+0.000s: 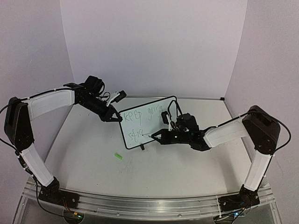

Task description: Write a sentence on the whiteboard

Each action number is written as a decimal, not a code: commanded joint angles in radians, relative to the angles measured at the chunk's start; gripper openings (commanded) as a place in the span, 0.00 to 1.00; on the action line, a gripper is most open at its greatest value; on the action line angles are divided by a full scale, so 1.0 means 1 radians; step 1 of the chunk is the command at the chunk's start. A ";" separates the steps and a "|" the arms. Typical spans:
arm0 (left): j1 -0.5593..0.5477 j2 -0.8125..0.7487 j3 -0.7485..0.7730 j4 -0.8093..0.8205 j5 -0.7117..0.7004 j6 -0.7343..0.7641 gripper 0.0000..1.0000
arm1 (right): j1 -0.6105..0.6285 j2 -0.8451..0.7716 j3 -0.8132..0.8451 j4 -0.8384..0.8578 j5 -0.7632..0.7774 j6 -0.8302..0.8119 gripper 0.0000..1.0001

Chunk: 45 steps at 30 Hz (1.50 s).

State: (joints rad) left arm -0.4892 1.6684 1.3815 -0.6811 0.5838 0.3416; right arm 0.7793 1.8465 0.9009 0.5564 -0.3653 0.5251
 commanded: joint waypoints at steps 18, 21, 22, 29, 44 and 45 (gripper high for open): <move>-0.003 0.023 0.008 -0.026 -0.077 0.022 0.00 | -0.012 -0.070 0.011 0.042 0.046 0.004 0.00; -0.003 0.021 0.008 -0.026 -0.076 0.023 0.00 | -0.013 -0.060 0.009 0.042 0.051 0.010 0.00; -0.003 0.021 0.008 -0.026 -0.076 0.023 0.00 | -0.014 -0.060 0.006 0.042 0.056 0.012 0.00; -0.003 0.022 0.008 -0.026 -0.077 0.023 0.00 | -0.021 -0.078 -0.029 0.042 0.089 0.023 0.00; -0.003 0.021 0.007 -0.027 -0.078 0.023 0.00 | -0.021 -0.015 -0.029 0.037 0.054 0.039 0.00; -0.003 0.021 0.008 -0.027 -0.078 0.024 0.00 | -0.021 -0.012 -0.031 0.038 0.055 0.041 0.00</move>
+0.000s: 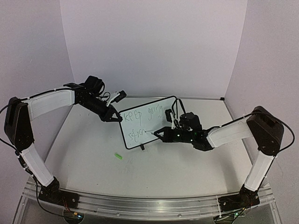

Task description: Write a sentence on the whiteboard

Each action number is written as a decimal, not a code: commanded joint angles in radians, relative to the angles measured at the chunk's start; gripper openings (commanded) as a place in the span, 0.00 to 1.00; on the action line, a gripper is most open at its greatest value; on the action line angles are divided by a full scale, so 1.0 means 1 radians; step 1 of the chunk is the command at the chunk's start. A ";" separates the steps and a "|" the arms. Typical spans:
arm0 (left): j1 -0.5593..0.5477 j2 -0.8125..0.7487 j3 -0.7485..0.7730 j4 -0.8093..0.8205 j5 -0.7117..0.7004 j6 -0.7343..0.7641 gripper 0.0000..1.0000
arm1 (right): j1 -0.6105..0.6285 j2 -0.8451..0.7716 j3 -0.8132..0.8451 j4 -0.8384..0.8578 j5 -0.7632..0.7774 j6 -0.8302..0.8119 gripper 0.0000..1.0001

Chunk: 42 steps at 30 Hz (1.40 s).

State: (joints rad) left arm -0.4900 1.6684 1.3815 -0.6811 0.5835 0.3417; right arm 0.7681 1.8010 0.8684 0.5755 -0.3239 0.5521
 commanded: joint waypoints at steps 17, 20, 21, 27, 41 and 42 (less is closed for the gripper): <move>-0.002 0.021 0.008 -0.026 -0.075 0.024 0.00 | -0.012 -0.071 -0.041 0.033 -0.005 -0.001 0.00; -0.003 0.022 0.008 -0.026 -0.073 0.023 0.00 | -0.019 -0.087 -0.048 0.033 -0.006 0.001 0.00; -0.002 0.023 0.008 -0.026 -0.073 0.023 0.00 | -0.022 -0.088 -0.048 0.033 -0.007 0.001 0.00; -0.002 0.023 0.008 -0.026 -0.075 0.023 0.00 | -0.040 -0.065 -0.027 0.037 -0.021 0.000 0.00; -0.002 0.027 0.008 -0.026 -0.076 0.024 0.00 | -0.055 -0.019 0.026 0.045 -0.050 -0.004 0.00; -0.002 0.026 0.008 -0.027 -0.076 0.024 0.00 | -0.056 -0.015 0.030 0.045 -0.056 -0.006 0.00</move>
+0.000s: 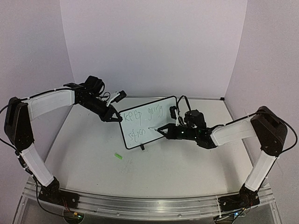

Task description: Write a sentence on the whiteboard

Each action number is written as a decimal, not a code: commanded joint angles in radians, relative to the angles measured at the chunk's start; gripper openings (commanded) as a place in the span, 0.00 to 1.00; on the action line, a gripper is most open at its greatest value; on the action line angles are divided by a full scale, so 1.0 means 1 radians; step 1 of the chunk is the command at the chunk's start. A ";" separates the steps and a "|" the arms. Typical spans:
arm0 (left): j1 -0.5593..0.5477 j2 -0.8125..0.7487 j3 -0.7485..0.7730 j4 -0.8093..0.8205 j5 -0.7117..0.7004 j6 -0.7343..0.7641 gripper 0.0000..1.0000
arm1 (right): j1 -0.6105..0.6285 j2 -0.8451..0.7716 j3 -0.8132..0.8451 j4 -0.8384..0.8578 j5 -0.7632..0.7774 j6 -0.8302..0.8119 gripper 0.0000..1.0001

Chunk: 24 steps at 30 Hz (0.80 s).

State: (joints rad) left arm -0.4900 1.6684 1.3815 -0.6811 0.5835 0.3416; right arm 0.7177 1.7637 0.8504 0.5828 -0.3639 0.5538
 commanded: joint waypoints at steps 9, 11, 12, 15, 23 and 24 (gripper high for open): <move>-0.003 0.024 0.008 -0.026 -0.077 0.024 0.00 | -0.005 0.053 0.016 0.039 -0.021 0.009 0.00; -0.003 0.024 0.008 -0.026 -0.077 0.024 0.00 | -0.006 0.049 0.002 0.039 -0.010 0.012 0.00; -0.002 0.025 0.008 -0.026 -0.076 0.024 0.00 | -0.006 0.045 -0.005 0.039 -0.003 0.012 0.00; -0.002 0.026 0.008 -0.026 -0.076 0.025 0.00 | -0.005 0.028 -0.014 0.037 0.015 0.010 0.00; -0.002 0.025 0.008 -0.027 -0.077 0.024 0.00 | -0.008 -0.007 0.005 0.038 0.034 0.000 0.00; -0.002 0.024 0.008 -0.027 -0.076 0.024 0.00 | -0.008 -0.010 0.008 0.037 0.034 -0.001 0.00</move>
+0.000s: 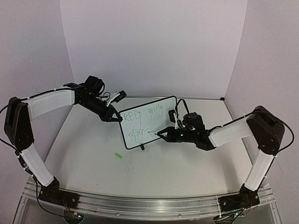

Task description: Write a sentence on the whiteboard

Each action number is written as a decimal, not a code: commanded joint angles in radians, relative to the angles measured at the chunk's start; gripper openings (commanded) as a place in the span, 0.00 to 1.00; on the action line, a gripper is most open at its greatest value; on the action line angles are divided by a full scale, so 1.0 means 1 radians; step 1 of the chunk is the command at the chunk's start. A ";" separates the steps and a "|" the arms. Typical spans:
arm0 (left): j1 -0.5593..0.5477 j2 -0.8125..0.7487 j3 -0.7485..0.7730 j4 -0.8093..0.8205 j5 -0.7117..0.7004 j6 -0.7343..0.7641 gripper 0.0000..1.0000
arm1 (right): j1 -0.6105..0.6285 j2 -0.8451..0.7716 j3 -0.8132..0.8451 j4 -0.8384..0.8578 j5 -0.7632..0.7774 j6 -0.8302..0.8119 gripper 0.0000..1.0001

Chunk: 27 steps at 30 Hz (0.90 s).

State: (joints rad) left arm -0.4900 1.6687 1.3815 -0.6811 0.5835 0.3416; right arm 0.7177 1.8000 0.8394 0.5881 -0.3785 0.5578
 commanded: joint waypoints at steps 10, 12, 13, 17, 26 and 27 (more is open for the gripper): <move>-0.003 0.023 0.008 -0.026 -0.077 0.025 0.00 | -0.011 -0.068 0.030 0.029 0.046 -0.013 0.00; -0.002 0.022 0.008 -0.026 -0.077 0.024 0.00 | -0.011 -0.064 0.029 0.029 0.045 -0.014 0.00; -0.002 0.023 0.008 -0.026 -0.078 0.024 0.00 | -0.012 -0.062 0.029 0.029 0.044 -0.014 0.00; -0.002 0.023 0.007 -0.026 -0.077 0.024 0.00 | -0.012 -0.050 0.024 0.027 0.047 -0.011 0.00; -0.002 0.024 0.008 -0.027 -0.076 0.024 0.00 | -0.012 0.012 0.004 0.027 0.026 0.011 0.00; -0.002 0.023 0.008 -0.027 -0.077 0.024 0.00 | -0.012 0.018 0.003 0.026 0.024 0.011 0.00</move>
State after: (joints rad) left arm -0.4900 1.6684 1.3815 -0.6811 0.5838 0.3408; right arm 0.7139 1.7806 0.8398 0.5869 -0.3661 0.5564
